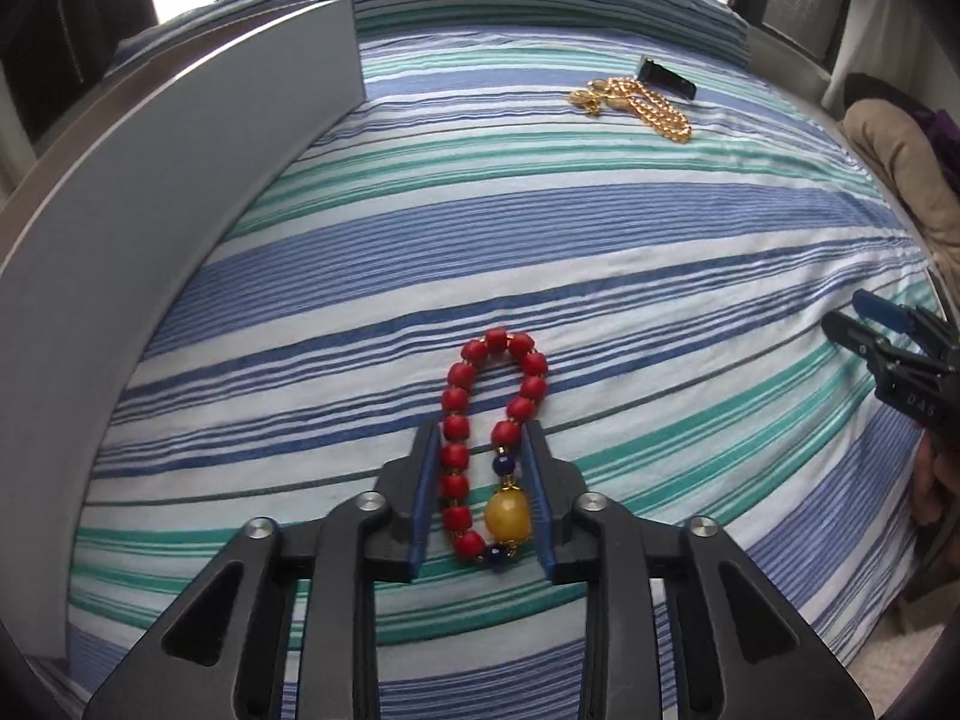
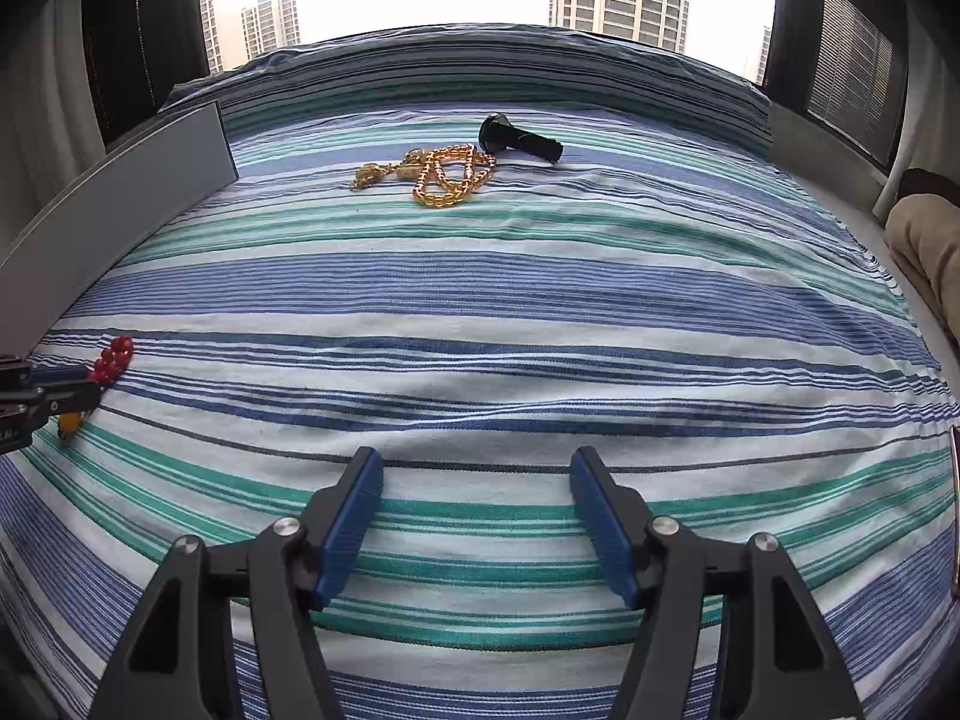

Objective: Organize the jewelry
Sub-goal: 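Open the left tool over the red bracelet while the right tool grasps the amber bead strand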

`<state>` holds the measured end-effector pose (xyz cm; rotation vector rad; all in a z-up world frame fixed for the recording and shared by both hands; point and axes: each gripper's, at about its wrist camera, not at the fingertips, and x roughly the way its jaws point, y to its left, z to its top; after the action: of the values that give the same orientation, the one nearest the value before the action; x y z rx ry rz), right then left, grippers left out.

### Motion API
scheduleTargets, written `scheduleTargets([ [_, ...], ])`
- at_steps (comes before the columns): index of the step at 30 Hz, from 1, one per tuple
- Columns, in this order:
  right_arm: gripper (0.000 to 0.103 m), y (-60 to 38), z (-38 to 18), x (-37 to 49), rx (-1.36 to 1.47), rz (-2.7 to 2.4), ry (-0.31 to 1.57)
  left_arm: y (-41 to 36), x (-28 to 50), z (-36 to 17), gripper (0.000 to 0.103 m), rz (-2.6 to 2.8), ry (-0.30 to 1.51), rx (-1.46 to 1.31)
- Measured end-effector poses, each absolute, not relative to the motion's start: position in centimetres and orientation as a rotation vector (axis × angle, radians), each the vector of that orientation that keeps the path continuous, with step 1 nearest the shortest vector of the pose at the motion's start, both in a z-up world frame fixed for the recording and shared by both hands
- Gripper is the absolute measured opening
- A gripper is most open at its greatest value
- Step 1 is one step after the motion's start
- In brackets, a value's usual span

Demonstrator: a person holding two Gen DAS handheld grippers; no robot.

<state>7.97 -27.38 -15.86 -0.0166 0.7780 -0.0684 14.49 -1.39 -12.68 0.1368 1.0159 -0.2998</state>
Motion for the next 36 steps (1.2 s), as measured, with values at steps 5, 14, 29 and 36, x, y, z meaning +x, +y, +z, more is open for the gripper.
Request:
scheduleTargets([
  [5,0.067,-27.5,-16.0,7.9,-0.016,-0.070,0.778,-0.7,15.3,-13.4,0.091,-0.229,0.978,0.130],
  [14,0.067,-27.8,-13.8,9.1,0.149,0.086,0.985,0.7,14.9,-13.9,0.103,-0.200,0.918,0.095],
  [29,0.066,-27.2,-12.5,31.1,-0.025,-0.009,0.944,0.7,15.1,-13.9,0.103,-0.213,0.914,0.091],
  [36,0.016,-25.8,-12.4,30.0,-0.078,0.025,0.907,0.7,15.1,-13.9,0.103,-0.213,0.914,0.090],
])
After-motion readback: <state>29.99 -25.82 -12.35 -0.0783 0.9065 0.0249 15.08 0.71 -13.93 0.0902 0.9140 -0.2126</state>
